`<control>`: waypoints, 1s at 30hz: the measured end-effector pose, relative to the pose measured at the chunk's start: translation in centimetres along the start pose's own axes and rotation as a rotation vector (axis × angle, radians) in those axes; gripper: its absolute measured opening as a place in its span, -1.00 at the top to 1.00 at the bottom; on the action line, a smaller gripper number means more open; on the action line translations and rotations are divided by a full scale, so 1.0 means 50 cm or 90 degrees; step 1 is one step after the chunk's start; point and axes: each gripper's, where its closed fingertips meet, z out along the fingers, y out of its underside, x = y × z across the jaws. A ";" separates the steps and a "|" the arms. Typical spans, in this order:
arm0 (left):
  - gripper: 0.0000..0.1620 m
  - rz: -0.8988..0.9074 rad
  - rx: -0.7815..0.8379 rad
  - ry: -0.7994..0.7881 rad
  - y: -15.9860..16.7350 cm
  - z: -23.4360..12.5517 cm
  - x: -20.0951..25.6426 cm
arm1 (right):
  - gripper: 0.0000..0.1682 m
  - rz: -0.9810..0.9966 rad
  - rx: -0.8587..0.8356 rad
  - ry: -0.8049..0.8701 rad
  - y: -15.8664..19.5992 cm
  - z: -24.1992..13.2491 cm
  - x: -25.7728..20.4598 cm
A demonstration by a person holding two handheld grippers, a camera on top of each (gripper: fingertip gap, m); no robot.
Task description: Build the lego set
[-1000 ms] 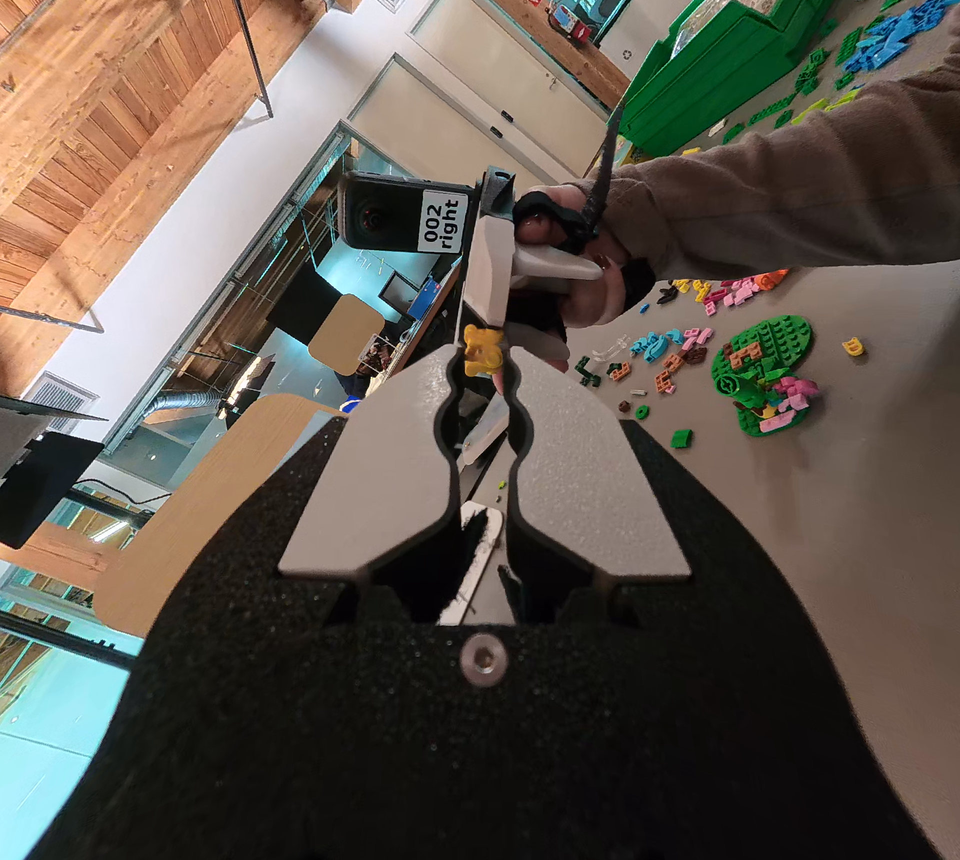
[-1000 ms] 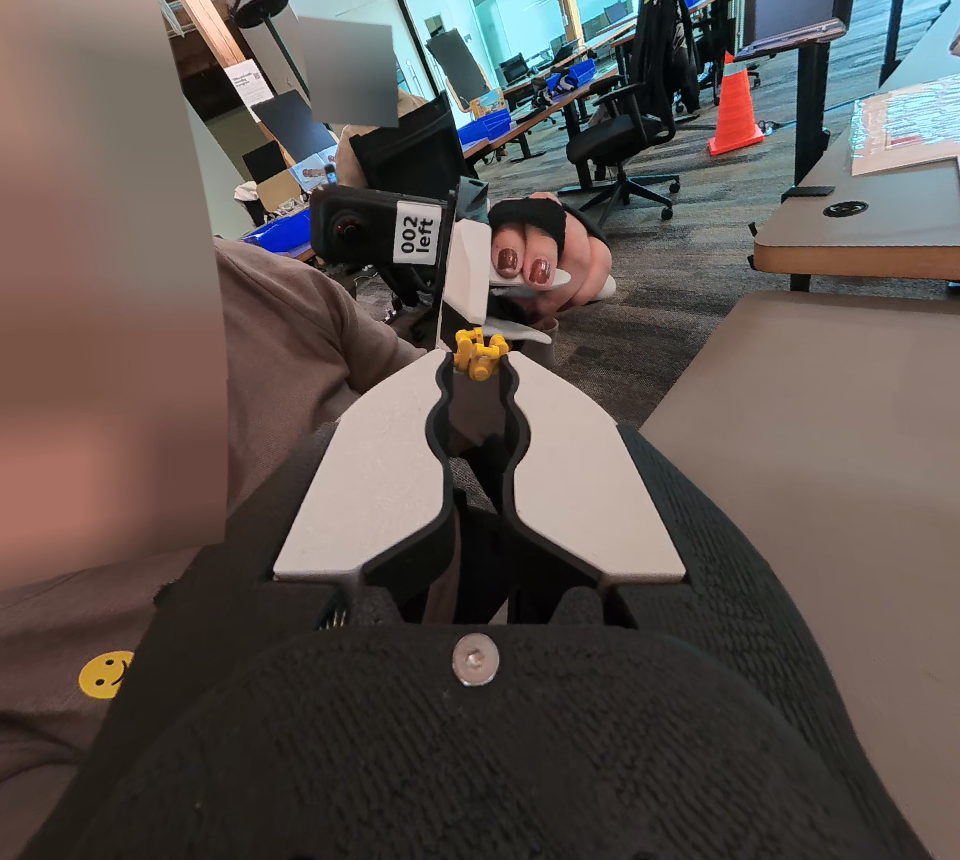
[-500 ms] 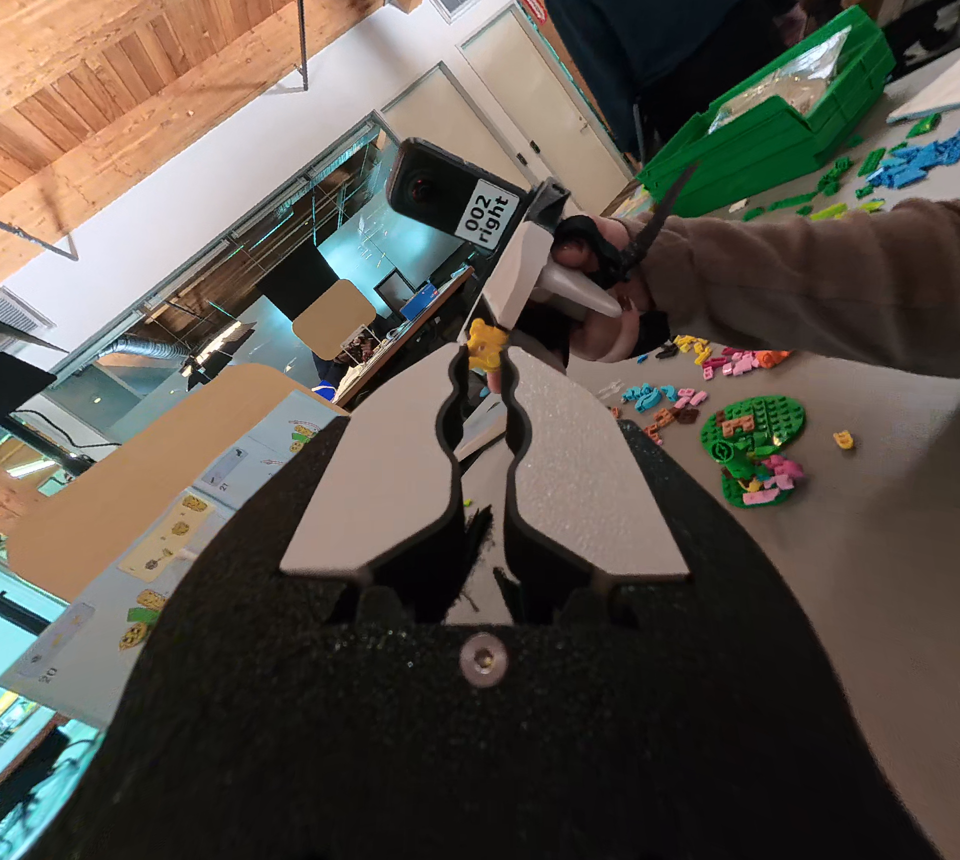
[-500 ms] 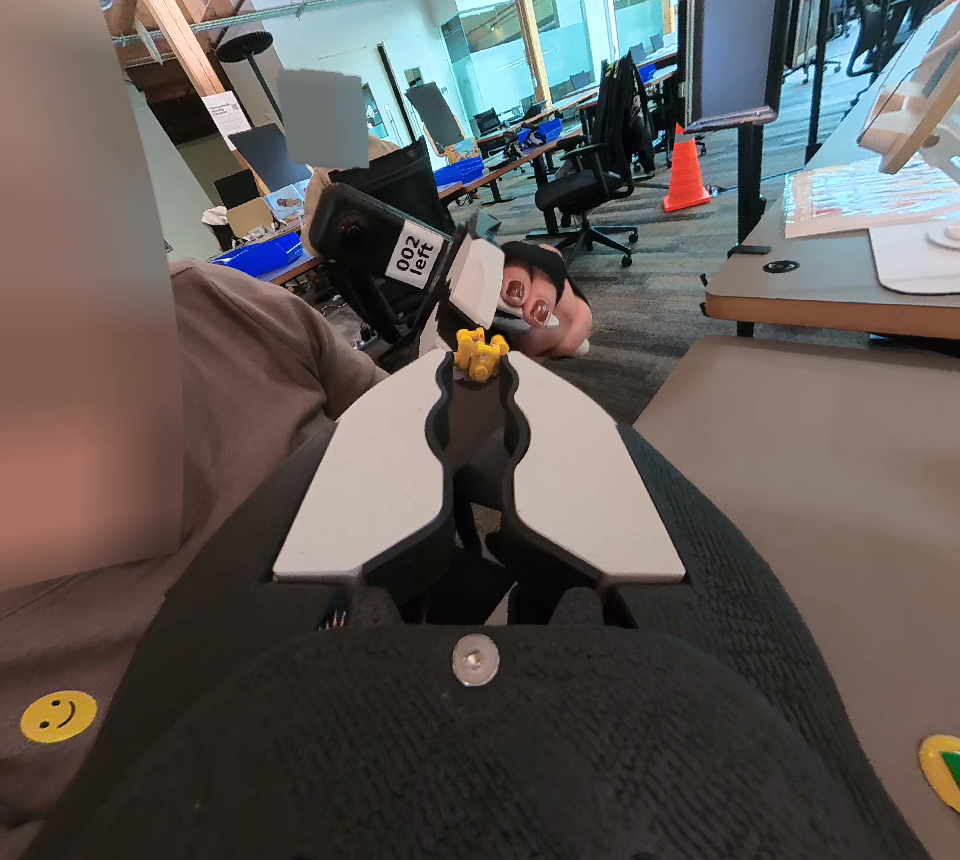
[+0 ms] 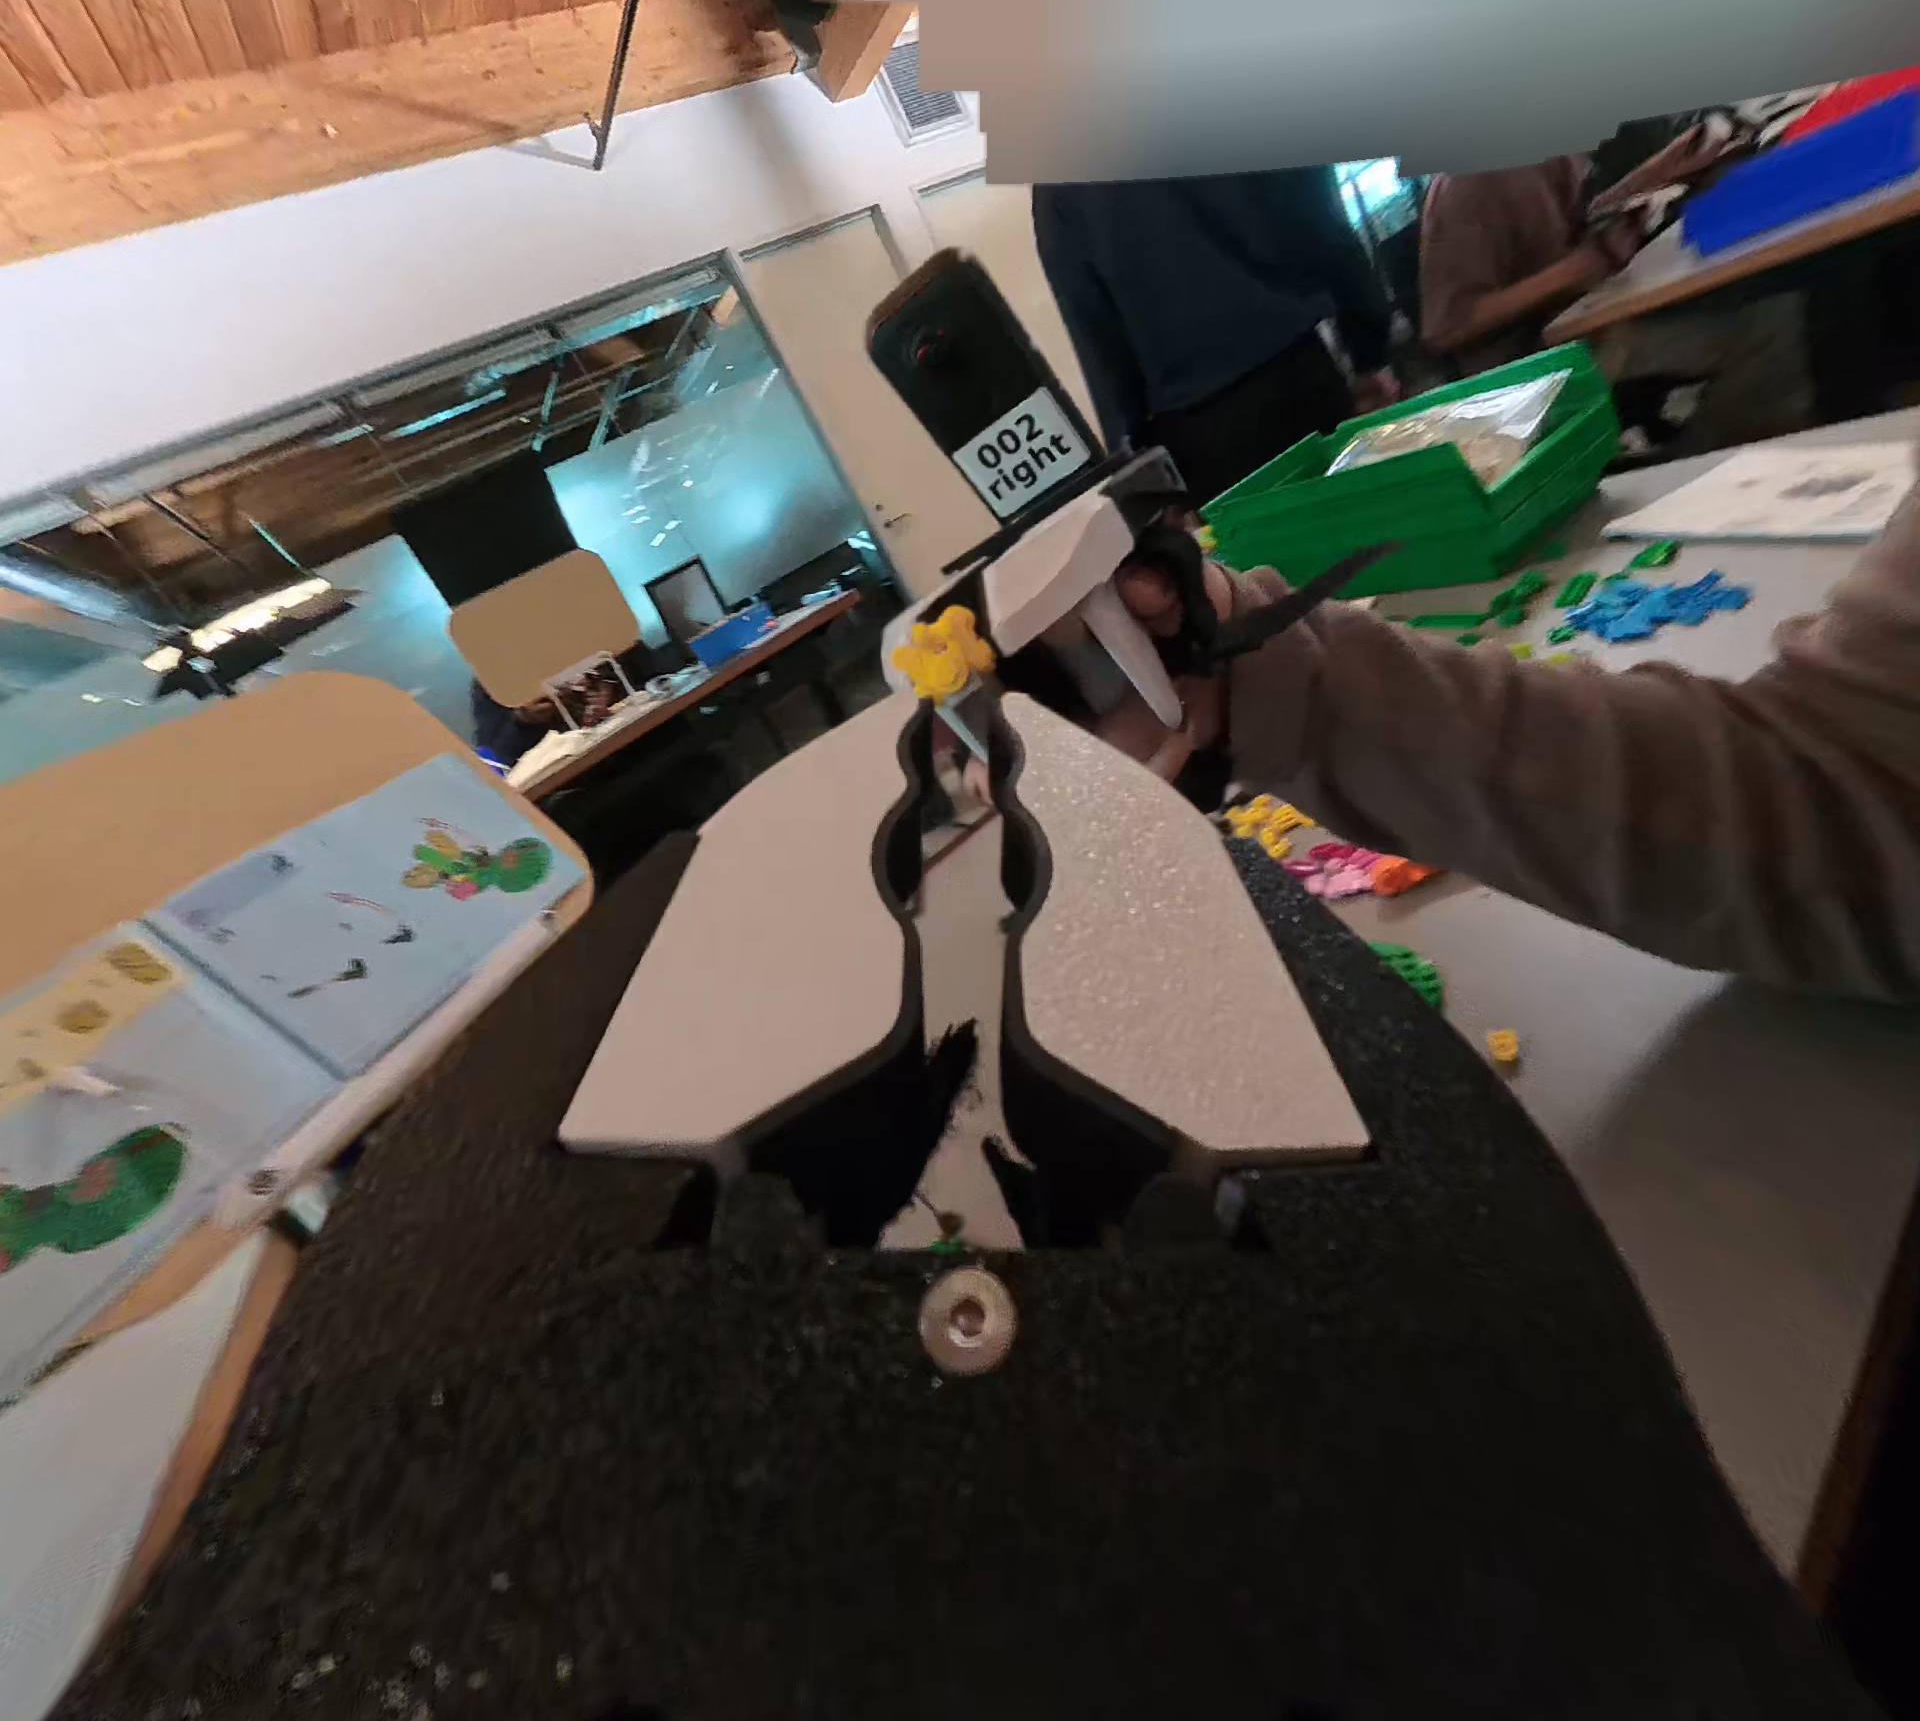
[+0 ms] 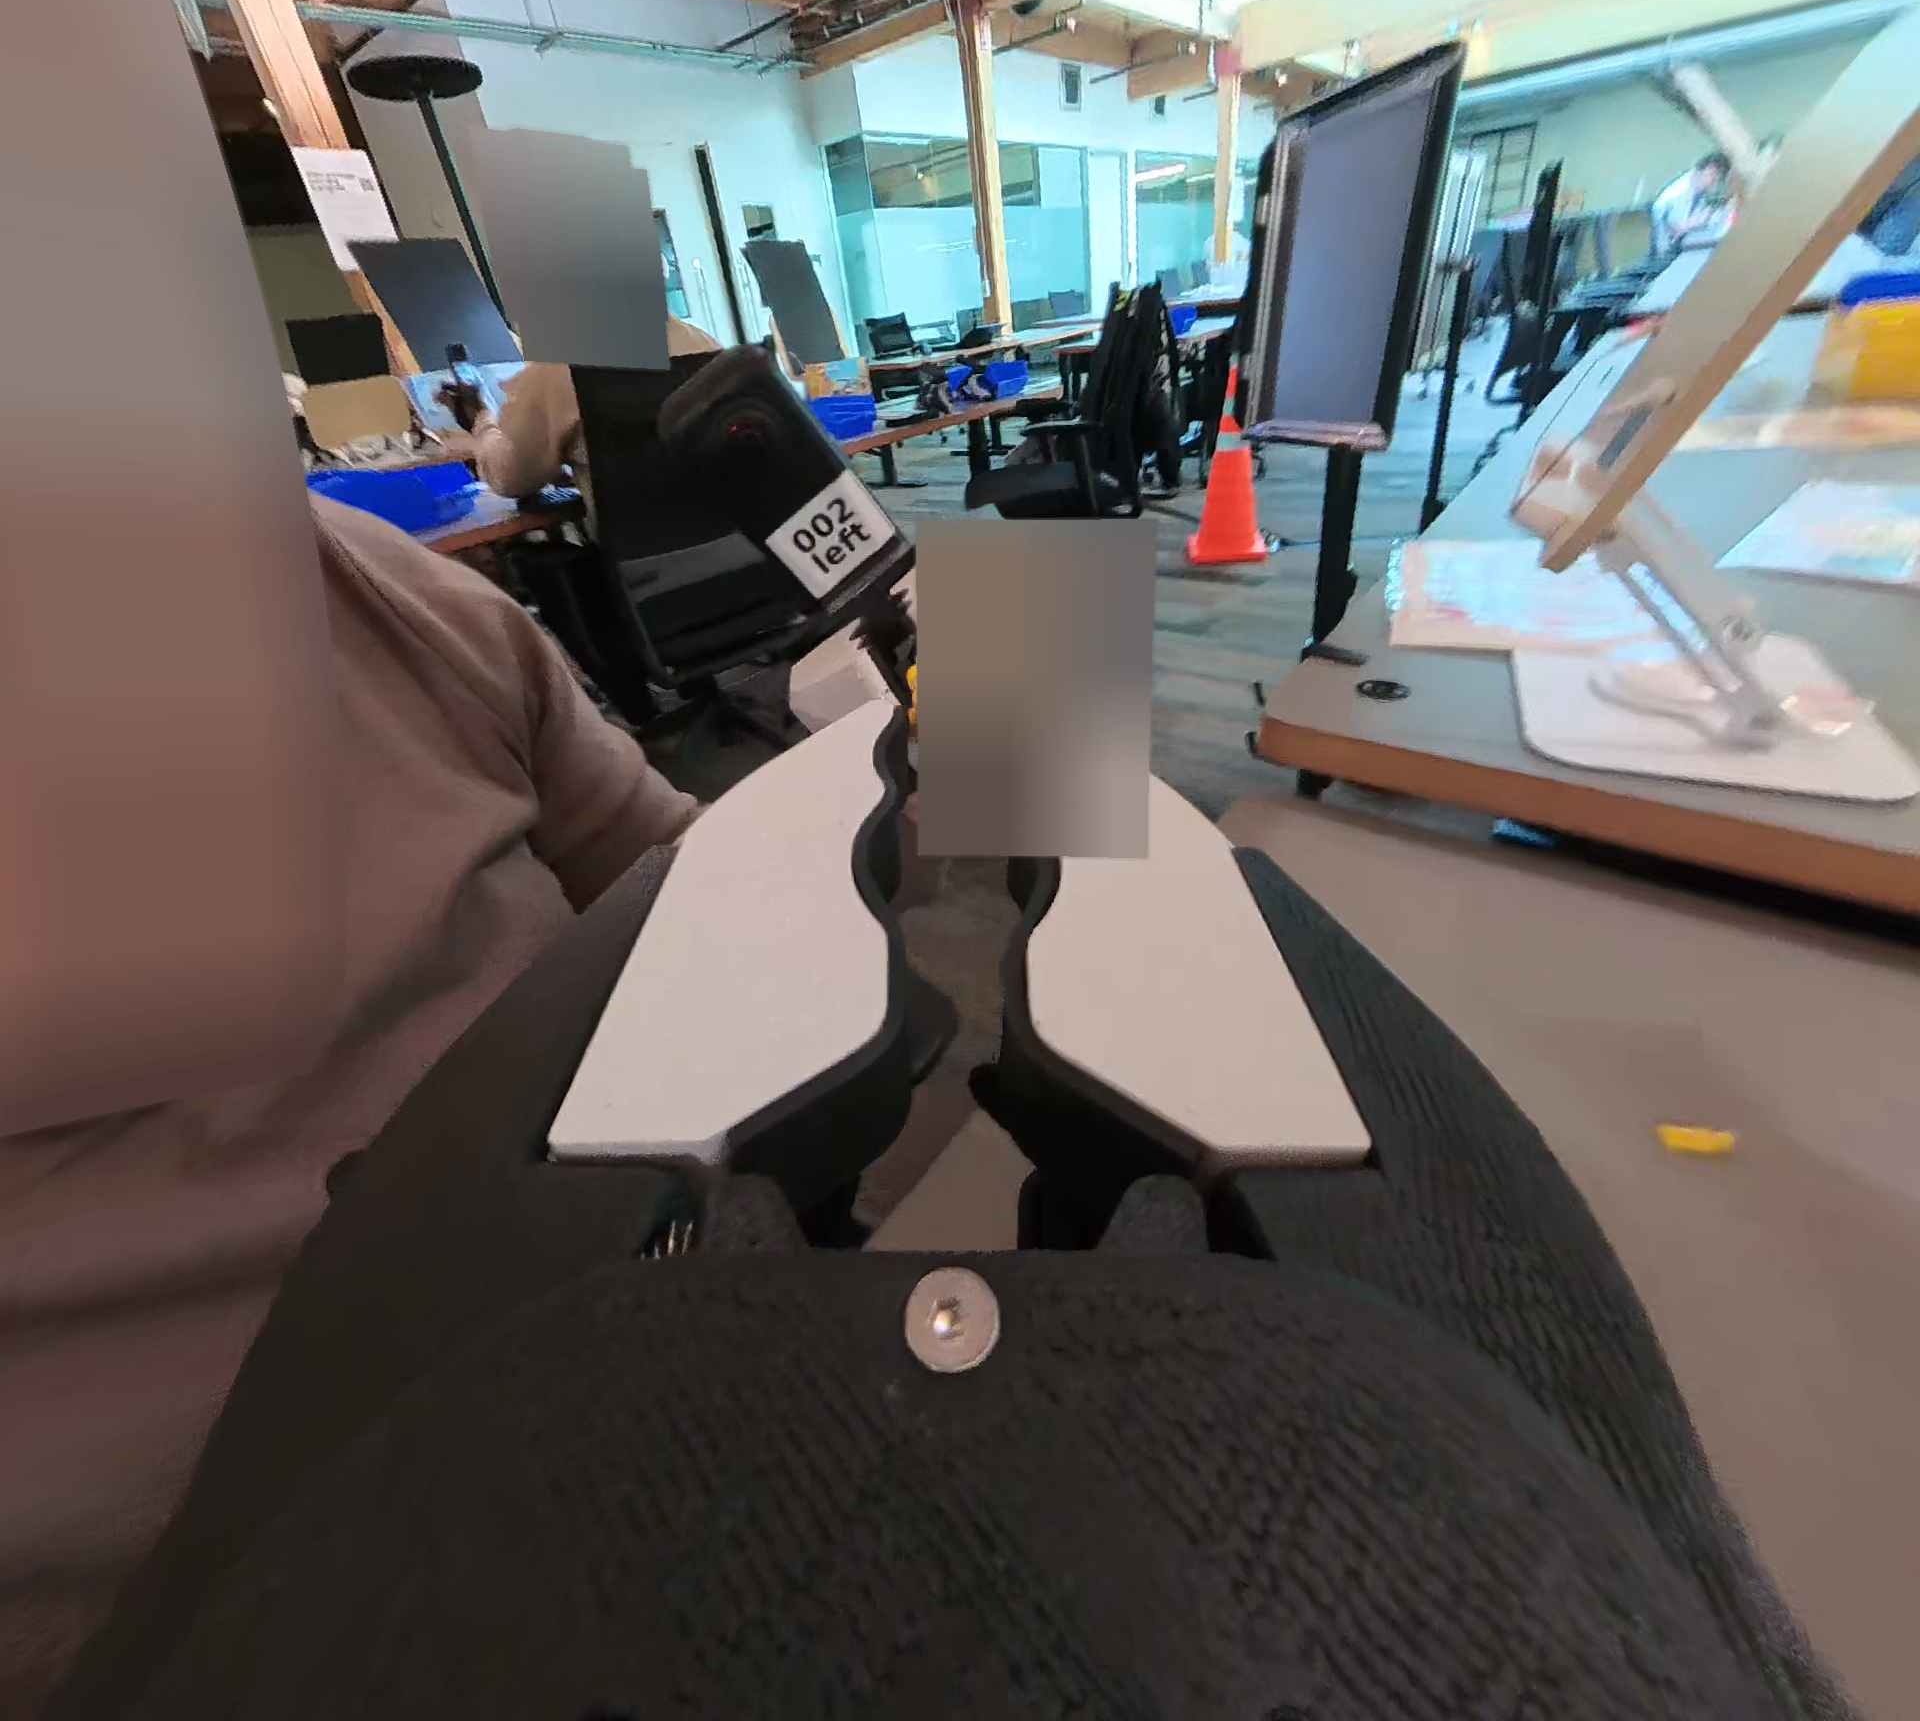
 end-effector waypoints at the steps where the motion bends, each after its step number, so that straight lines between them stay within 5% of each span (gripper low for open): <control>1: 0.86 -0.022 0.003 0.011 -0.001 -0.001 0.001 | 0.84 -0.031 -0.003 0.007 -0.001 -0.003 -0.003; 10: 0.82 -0.044 0.003 0.039 -0.005 0.012 0.021 | 0.83 -0.204 -0.060 0.055 0.007 0.001 -0.029; 20: 0.92 -0.055 0.001 0.046 -0.002 0.010 0.020 | 0.84 -0.234 -0.095 0.074 0.020 0.011 -0.025; 30: 0.92 -0.187 0.032 0.085 -0.005 0.016 0.017 | 0.83 -0.308 -0.089 0.100 0.014 0.008 -0.023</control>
